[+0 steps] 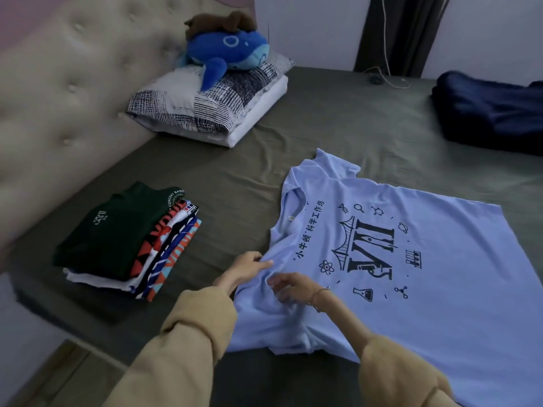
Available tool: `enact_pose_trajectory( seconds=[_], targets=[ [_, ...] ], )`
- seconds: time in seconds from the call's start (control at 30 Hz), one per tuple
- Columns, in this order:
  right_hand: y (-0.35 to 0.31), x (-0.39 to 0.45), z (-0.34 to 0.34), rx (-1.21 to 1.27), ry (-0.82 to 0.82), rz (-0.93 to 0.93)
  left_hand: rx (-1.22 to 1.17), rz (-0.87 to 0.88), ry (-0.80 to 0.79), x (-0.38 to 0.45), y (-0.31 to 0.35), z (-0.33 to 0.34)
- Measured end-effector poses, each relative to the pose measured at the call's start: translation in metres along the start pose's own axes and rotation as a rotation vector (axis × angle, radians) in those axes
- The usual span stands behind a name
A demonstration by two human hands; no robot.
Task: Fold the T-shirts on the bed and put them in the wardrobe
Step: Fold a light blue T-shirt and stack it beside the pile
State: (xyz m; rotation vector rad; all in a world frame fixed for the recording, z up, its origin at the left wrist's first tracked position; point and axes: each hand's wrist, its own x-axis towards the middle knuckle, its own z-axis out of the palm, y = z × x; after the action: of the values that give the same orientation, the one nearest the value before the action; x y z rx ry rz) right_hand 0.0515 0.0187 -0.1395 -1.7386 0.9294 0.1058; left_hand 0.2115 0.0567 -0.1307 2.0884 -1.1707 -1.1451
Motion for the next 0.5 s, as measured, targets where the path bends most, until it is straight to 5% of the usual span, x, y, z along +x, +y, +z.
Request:
enact_pose_trajectory(
  seconds=[0.2, 0.37, 0.5],
  targets=[
    [0.001, 0.004, -0.001, -0.052, -0.041, 0.011, -0.145, -0.120, 0.188, 0.012, -0.013, -0.006],
    [-0.004, 0.003, 0.008, -0.159, 0.053, -0.040, -0.639, -0.300, 0.455, 0.003, -0.046, -0.019],
    [-0.003, -0.007, 0.016, -0.202, 0.171, -0.094, -0.716, -0.321, 0.445, -0.014, -0.058, -0.014]
  ],
)
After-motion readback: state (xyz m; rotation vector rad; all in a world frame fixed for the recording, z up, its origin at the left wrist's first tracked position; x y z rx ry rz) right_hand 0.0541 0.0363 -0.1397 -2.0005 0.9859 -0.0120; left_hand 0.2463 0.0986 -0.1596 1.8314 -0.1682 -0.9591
